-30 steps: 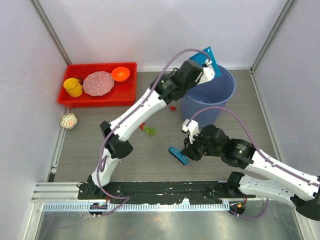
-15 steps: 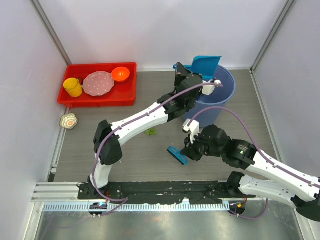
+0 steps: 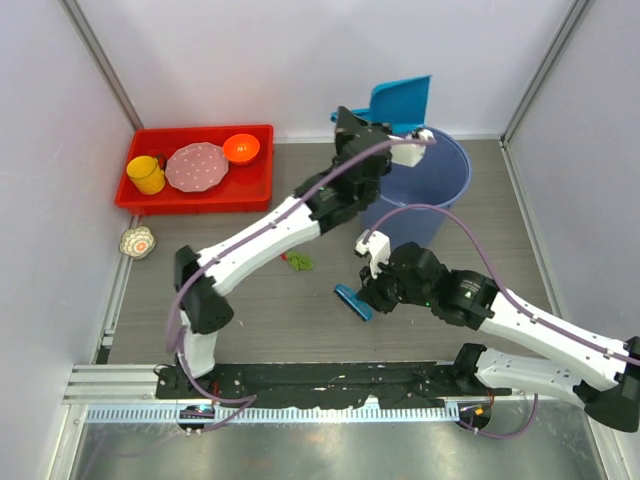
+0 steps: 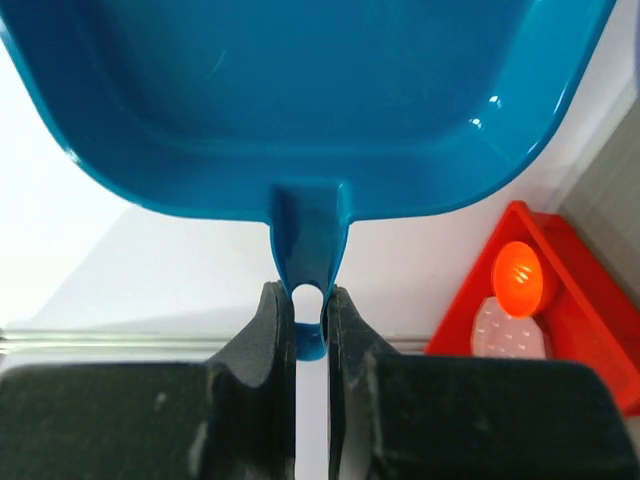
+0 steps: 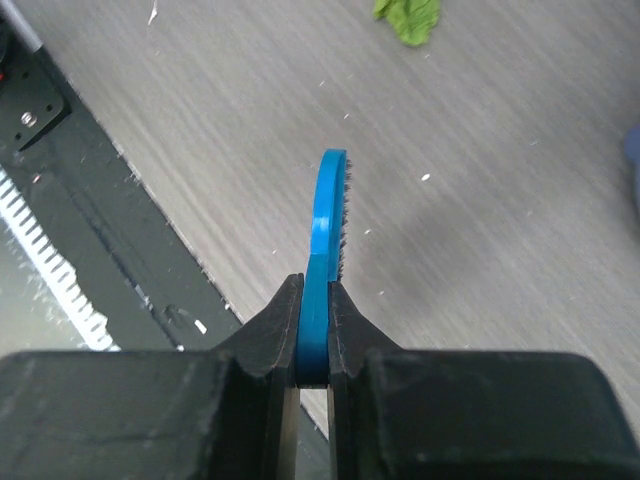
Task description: Sweep away the paper scraps from the table
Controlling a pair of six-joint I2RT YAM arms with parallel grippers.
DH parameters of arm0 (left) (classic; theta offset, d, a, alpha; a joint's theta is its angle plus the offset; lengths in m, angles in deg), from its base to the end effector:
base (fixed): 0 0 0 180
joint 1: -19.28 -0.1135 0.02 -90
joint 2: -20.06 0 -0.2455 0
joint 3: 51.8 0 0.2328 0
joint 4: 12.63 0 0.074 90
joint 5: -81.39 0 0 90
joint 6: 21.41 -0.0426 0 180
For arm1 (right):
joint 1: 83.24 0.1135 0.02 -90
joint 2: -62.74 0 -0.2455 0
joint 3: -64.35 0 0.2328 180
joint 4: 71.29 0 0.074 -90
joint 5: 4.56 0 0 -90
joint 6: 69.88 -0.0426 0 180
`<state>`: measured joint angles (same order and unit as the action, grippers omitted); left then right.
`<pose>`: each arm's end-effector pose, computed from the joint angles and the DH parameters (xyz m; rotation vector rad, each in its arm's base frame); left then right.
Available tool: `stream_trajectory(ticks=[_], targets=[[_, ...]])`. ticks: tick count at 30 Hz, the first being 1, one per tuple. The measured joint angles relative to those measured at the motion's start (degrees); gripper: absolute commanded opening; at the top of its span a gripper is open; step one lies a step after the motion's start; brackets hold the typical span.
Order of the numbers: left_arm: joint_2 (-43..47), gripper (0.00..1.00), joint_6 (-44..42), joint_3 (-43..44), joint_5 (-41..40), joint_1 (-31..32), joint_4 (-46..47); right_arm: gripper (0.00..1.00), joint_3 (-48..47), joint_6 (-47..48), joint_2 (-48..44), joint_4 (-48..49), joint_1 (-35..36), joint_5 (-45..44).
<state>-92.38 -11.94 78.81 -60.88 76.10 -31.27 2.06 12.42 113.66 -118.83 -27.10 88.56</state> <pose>0.2662 -0.3456 0.4122 1.1363 1.2303 1.0300 0.1026 0.1570 0.2812 -0.9664 2.0714 0.6663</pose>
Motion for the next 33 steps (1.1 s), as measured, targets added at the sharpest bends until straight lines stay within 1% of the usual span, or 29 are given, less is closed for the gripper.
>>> stream_trajectory(ticks=[2, 4, 7, 9, 10, 11, 13, 15, 20, 25, 29, 33], targets=[[2.86, 0.00, 7.67, 1.46, 1.07, -0.98, -8.07, 0.01, -1.81, 0.02, 2.49, 0.22, 0.00, -1.81], [7.74, 0.00, 16.00, 1.42, 2.69, -2.91, -17.38, 0.01, -3.23, 0.04, 4.28, 0.98, 0.00, -3.52], [16.50, 0.00, 27.63, -1.09, 5.95, -7.61, -28.76, 0.01, -5.20, 0.17, 6.69, 2.89, 0.00, -6.45], [24.00, 0.00, 35.21, -5.99, 9.33, -12.22, -35.58, 0.01, -6.67, 0.42, 8.90, 4.59, 0.00, -9.18], [27.71, 0.00, 38.62, -9.05, 10.73, -13.53, -39.15, 0.01, -7.30, 0.48, 9.99, 5.25, 0.00, -10.16], [29.38, 0.00, 40.09, -10.51, 11.30, -16.00, -41.16, 0.01, -8.33, 0.72, 11.50, 5.70, 0.00, -11.52], [35.06, 0.00, 44.78, -17.46, 14.67, -19.85, -45.07, 0.01, -10.58, 1.46, 14.84, 6.45, 0.00, -14.14], [38.86, 0.00, 48.48, -24.61, 18.78, -23.43, -49.70, 0.01, -13.99, 2.25, 19.67, 7.10, 0.00, -16.96], [41.18, 0.00, 52.83, -39.67, 28.15, -30.03, -59.63, 0.01, -21.00, 3.89, 30.49, 8.61, -0.07, -20.76], [41.24, 0.00, 53.64, -53.31, 33.79, -31.19, -65.55, 0.01, -25.38, 3.26, 39.26, 9.03, -0.98, -21.51], [39.80, 0.00, 53.27, -59.54, 36.59, -31.23, -66.66, 0.01, -25.77, 1.22, 43.36, 9.29, -1.51, -21.38], [33.44, 0.00, 52.70, -62.66, 39.08, -31.34, -66.12, 0.01, -25.79, -1.14, 46.01, 9.90, -1.68, -19.78]])
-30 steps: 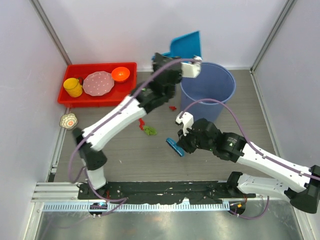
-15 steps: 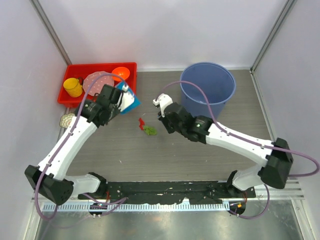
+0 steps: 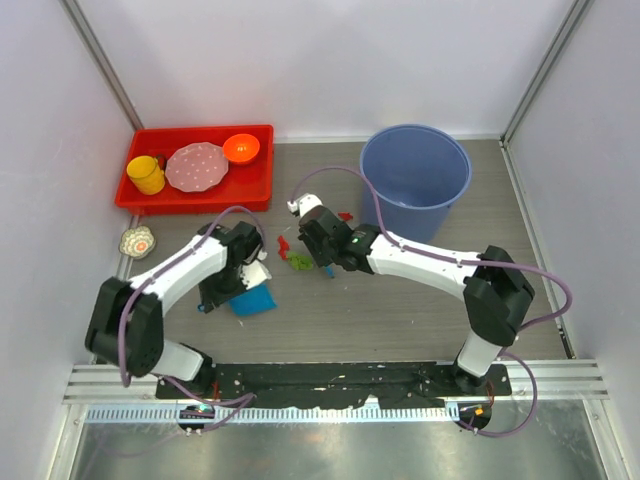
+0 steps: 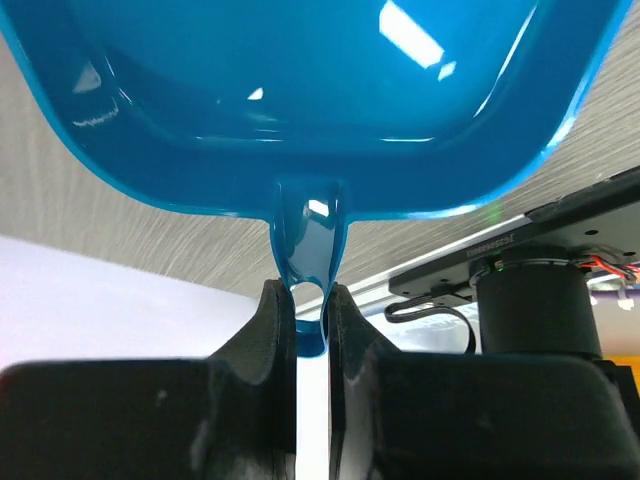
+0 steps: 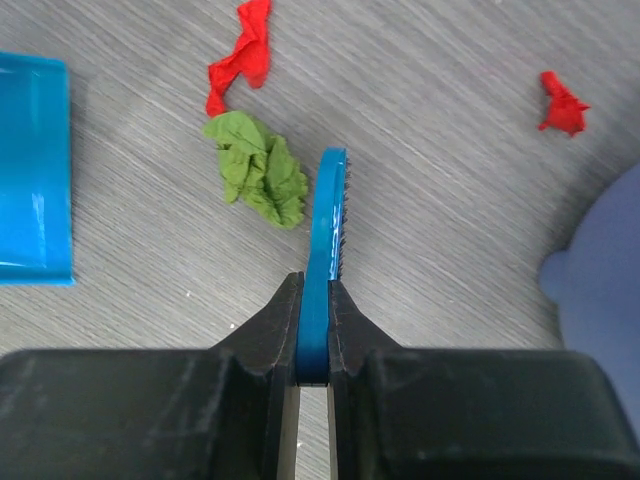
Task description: Sweep away the paper scraps from the table
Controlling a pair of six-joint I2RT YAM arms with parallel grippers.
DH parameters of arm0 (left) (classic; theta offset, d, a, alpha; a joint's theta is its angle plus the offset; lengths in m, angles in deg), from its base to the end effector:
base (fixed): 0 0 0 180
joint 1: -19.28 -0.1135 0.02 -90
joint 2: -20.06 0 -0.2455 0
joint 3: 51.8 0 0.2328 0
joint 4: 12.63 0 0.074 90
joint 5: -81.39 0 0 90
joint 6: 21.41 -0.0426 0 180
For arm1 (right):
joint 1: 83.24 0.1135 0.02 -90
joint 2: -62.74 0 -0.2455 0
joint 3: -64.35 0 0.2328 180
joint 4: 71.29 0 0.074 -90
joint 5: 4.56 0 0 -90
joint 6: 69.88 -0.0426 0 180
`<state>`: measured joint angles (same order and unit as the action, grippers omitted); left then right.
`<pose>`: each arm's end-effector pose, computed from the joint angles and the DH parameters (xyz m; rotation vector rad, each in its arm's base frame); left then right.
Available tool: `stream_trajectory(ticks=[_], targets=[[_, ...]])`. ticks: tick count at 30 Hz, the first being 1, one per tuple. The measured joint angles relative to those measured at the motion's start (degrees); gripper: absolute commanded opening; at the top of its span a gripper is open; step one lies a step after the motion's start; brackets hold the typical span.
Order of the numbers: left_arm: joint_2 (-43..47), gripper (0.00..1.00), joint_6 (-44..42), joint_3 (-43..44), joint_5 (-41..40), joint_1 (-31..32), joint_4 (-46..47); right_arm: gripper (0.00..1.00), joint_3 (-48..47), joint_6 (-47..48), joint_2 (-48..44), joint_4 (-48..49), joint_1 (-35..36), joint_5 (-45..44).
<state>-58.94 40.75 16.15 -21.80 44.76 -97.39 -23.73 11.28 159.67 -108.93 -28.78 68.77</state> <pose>0.1757 -0.0729 0.1950 -1.3692 -2.6877 -0.3455 0.2184 0.2848 0.2381 -0.7822 2.2134 0.1985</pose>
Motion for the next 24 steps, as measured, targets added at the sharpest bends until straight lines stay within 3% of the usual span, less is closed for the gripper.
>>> stream_trajectory(ticks=[10, 17, 24], targets=[[-15.04, 0.00, -0.79, 0.92, 4.68, 0.00, 4.83, 0.01, -0.26, -4.24, 2.21, 5.07, 0.44, 8.57], [-17.55, 0.00, -0.94, 2.51, 6.45, -0.04, 7.28, 0.01, -0.24, -4.57, 2.25, 8.00, 2.89, 19.50], [-17.68, 0.00, -1.38, 2.54, 7.32, -1.64, 7.26, 0.01, -0.72, -2.86, 1.92, 5.86, 2.86, 18.47]])
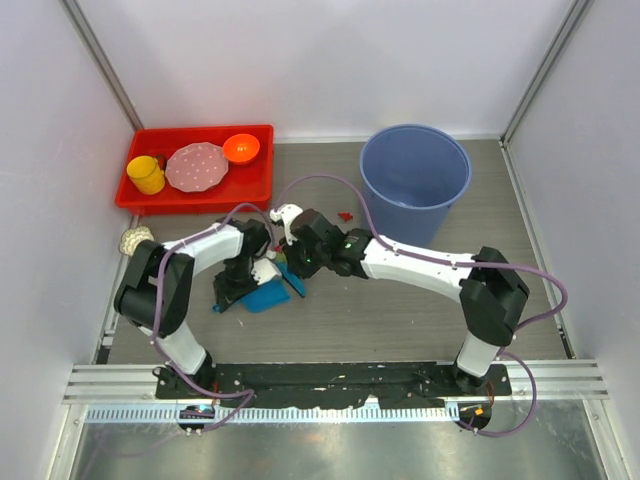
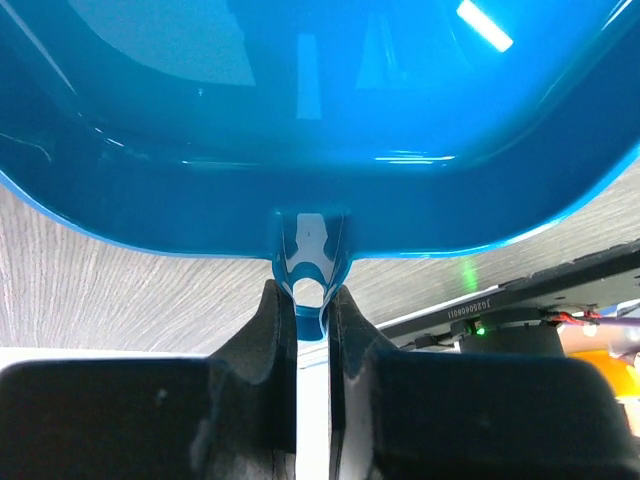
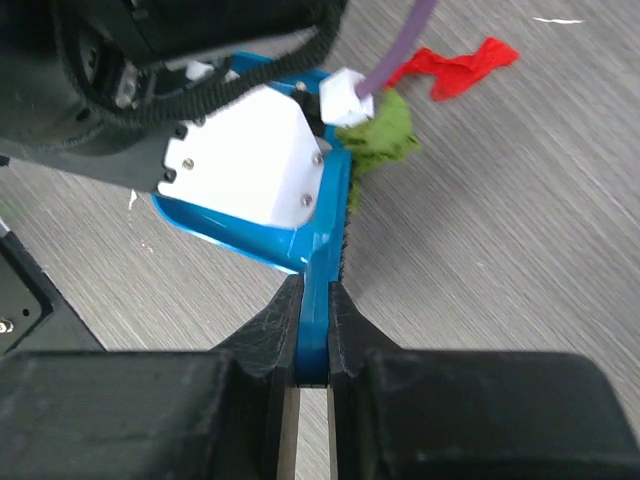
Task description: Sweep away the paper scraps from the table
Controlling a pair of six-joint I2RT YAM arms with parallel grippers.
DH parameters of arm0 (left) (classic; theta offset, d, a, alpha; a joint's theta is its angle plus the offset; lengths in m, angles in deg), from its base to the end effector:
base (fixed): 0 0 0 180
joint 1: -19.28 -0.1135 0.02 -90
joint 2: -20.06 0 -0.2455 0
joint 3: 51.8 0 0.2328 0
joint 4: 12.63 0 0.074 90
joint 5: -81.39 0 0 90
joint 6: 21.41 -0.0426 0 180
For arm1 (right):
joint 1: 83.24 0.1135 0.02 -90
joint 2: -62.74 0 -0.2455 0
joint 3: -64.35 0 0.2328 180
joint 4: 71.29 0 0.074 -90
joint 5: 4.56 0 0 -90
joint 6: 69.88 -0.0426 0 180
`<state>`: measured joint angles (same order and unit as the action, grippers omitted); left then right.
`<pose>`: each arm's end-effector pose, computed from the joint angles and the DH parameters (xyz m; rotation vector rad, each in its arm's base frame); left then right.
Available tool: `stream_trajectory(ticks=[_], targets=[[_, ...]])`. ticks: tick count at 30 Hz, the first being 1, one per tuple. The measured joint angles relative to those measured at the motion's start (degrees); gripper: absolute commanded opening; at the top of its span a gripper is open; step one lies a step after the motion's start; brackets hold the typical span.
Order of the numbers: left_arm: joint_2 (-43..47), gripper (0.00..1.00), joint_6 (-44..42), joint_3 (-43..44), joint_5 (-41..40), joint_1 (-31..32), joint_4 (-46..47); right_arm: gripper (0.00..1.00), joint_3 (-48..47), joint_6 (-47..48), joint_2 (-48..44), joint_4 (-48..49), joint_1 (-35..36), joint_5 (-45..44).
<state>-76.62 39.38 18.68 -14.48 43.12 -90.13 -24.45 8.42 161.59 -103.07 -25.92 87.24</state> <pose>0.2120 -0.0889 0.1415 -1.3089 -2.5825 -0.1320 0.2007 0.3154 0.2377 -0.9419 2.1963 0.6361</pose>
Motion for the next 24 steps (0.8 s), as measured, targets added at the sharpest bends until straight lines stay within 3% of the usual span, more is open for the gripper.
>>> stream_trajectory(ticks=[11, 18, 24], targets=[[2.89, 0.00, -0.92, -0.09, -0.07, -5.84, 0.20, 0.01, -10.49, 8.92, -3.17, -2.49, -3.43, -6.38], [1.29, 0.00, -1.25, 0.26, 0.02, -6.47, 0.24, 0.01, -21.16, 16.37, 11.41, 0.59, -7.80, -6.16], [-0.13, 0.00, -1.25, 1.60, 0.96, -6.51, 0.55, 0.01, -23.47, 18.21, 20.83, -1.60, -8.28, -1.84]])
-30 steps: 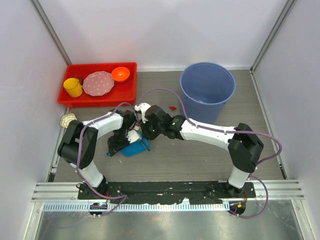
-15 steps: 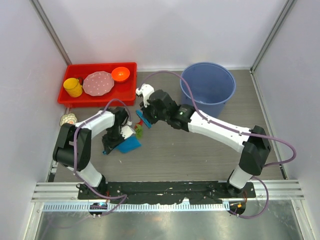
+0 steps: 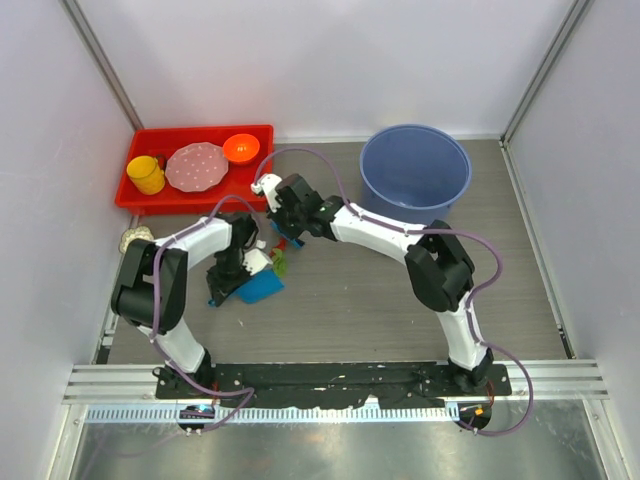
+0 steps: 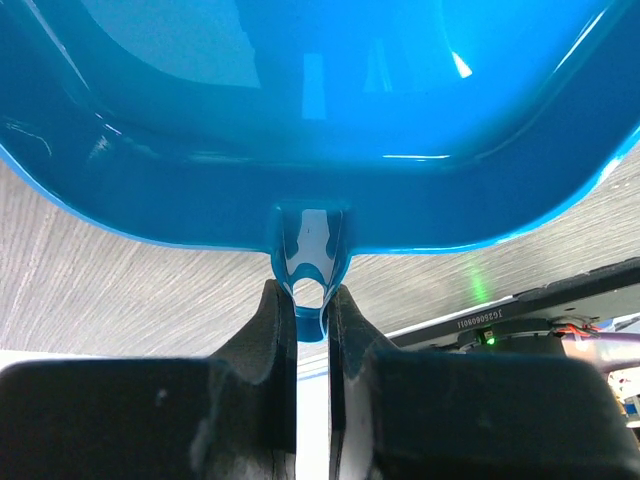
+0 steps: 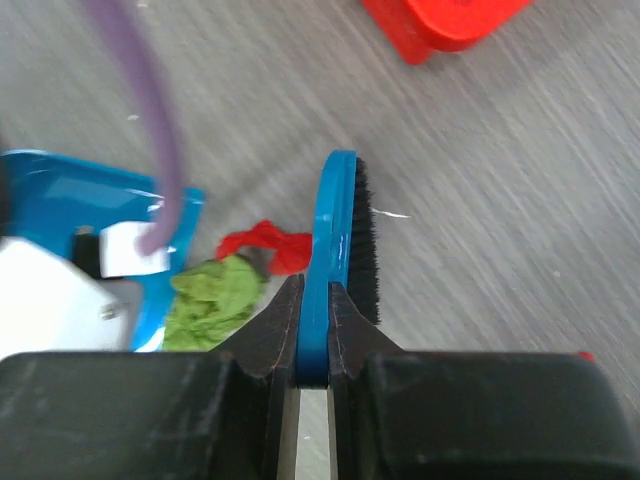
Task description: Sweep away the paper scraps from the table
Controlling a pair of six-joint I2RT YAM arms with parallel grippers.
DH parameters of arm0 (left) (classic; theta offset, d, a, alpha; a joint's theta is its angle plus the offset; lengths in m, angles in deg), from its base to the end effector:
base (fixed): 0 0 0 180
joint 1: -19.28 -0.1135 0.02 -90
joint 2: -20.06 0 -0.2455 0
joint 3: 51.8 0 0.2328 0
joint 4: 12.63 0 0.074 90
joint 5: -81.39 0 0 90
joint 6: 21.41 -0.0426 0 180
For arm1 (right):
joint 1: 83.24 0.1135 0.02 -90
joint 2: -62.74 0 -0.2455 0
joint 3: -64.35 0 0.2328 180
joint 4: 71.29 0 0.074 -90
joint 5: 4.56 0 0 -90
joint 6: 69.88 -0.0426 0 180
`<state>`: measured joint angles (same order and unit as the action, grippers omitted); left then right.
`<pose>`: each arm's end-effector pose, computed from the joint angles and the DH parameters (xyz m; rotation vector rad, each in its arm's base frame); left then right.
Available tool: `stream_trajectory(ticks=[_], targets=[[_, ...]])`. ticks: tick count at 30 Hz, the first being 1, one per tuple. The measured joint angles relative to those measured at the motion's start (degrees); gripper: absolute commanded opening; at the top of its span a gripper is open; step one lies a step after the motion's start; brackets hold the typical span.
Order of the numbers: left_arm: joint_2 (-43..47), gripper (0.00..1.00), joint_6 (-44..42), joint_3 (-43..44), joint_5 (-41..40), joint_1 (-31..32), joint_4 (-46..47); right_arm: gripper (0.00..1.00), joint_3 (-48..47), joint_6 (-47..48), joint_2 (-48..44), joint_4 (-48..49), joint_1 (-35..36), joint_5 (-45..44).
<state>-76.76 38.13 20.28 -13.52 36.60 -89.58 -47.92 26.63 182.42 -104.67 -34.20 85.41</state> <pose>0.2273 -0.0671 0.1458 -1.1975 -2.6718 -0.0904 0.3020 0.3479 0.2206 -1.0776 2.0465 0.3836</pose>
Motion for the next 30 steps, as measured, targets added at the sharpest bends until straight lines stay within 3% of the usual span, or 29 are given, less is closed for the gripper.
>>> stream_trajectory(ticks=[5, 10, 17, 22, 30], targets=[[-1.38, 0.00, 0.02, 1.07, 0.83, 0.00, 0.57, 0.01, 3.30, -2.93, -3.28, 1.09, 2.49, 4.74], [-2.45, 0.00, 0.26, 1.68, 1.81, -0.24, 0.26, 0.01, 9.22, -12.41, -7.52, 1.57, 4.66, 7.85], [-2.56, 0.00, -0.02, 1.77, 5.38, -0.55, -0.59, 0.01, 12.74, -21.51, -10.54, 3.26, 4.09, 7.41], [-1.03, 0.00, 0.00, 2.19, 11.43, -0.57, -0.20, 0.01, 12.72, -22.25, -14.45, -0.26, 4.61, 1.36], [0.79, 0.00, -0.22, 4.87, 18.80, -0.52, -0.83, 0.01, 11.56, -17.07, -28.52, -9.16, 5.99, -17.81]])
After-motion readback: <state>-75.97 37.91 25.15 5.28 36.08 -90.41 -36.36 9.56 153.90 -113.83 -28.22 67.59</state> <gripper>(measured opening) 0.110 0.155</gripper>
